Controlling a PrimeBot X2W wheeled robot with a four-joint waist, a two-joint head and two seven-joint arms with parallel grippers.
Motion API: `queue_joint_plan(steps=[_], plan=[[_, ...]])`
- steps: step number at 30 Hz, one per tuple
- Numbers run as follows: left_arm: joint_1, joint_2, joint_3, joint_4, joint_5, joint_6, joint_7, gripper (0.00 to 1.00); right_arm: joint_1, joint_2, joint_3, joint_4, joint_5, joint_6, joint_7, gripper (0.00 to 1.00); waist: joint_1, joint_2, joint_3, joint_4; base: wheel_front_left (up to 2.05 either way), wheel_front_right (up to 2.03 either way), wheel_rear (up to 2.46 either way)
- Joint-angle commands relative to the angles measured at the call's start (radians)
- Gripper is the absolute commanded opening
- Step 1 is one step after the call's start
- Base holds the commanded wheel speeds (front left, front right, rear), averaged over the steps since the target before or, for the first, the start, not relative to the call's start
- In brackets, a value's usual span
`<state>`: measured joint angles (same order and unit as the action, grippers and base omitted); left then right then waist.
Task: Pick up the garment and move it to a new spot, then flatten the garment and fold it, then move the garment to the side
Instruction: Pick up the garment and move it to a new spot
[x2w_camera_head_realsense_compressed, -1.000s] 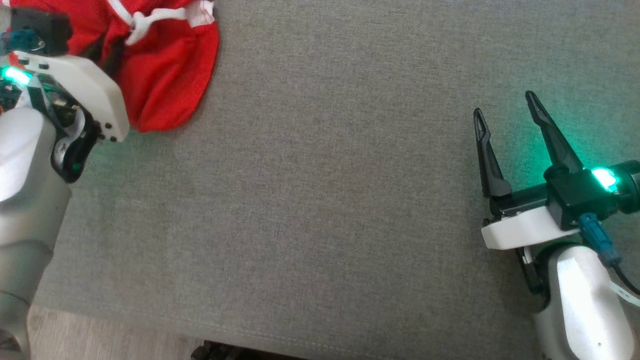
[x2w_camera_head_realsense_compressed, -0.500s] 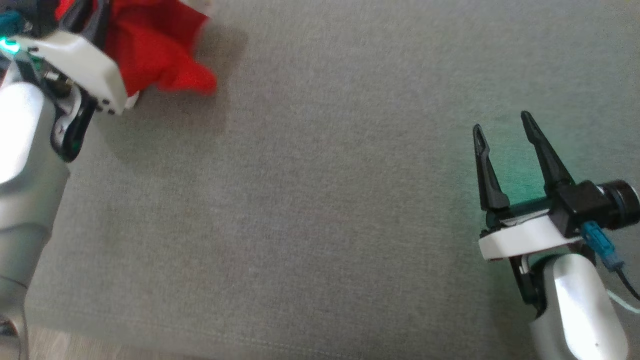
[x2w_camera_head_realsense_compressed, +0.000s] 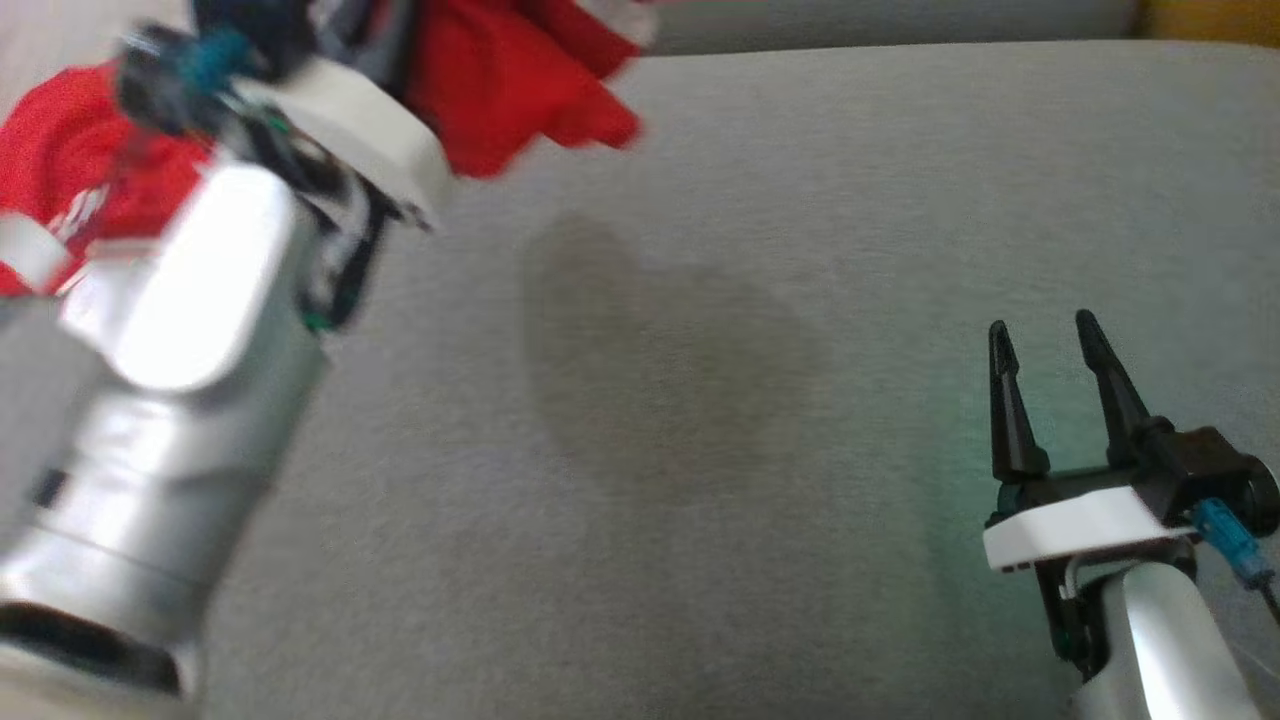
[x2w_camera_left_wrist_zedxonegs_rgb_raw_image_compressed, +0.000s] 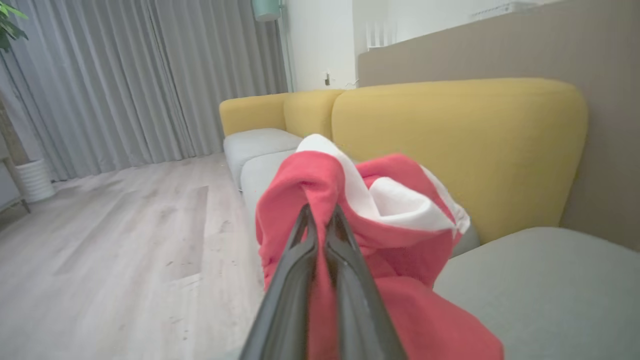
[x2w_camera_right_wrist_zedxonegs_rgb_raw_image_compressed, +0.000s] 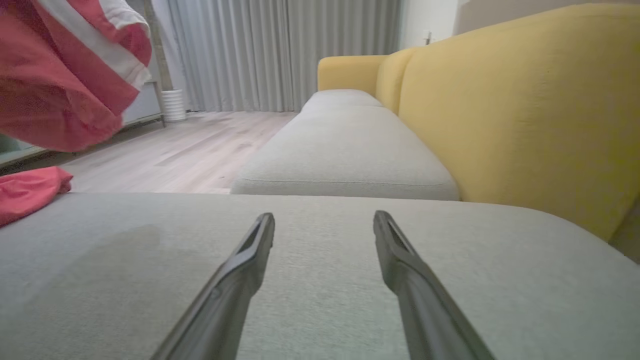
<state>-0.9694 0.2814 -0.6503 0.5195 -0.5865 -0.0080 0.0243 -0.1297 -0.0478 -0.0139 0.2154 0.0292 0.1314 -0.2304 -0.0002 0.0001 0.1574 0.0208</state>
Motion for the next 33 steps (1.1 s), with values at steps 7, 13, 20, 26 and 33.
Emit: queue_joint_plan(steps=[7,13,20,26,33], plan=[[0.152,-0.096,-0.031,0.061,0.023,0.068,-0.172,0.0,0.001,-0.002,0.028,-0.006,0.02,-0.001,-0.026,1.0,0.0002,-0.0001,0.028,-0.139,0.0,0.0,0.0],[0.268,-0.165,-0.06,0.168,0.02,0.087,-0.251,0.0,-0.001,-0.002,0.023,-0.001,0.021,-0.001,-0.03,1.0,0.0002,-0.0001,0.061,-0.161,0.0,0.0,0.0],[0.35,-0.2,-0.067,0.206,0.014,0.098,-0.279,0.0,-0.003,-0.002,0.019,0.001,0.024,-0.001,-0.031,1.0,0.0002,-0.0001,0.073,-0.151,0.0,0.0,0.0],[0.405,-0.22,-0.064,0.179,0.014,0.116,-0.285,0.0,-0.011,-0.002,0.031,0.009,0.029,-0.001,-0.031,1.0,0.0002,-0.0001,0.066,-0.135,0.0,0.0,0.0],[0.442,-0.228,-0.058,0.101,0.038,0.13,-0.286,1.0,-0.015,-0.002,0.032,0.019,0.03,-0.001,-0.031,1.0,0.0002,-0.0001,0.037,-0.122,0.0,0.0,0.0]])
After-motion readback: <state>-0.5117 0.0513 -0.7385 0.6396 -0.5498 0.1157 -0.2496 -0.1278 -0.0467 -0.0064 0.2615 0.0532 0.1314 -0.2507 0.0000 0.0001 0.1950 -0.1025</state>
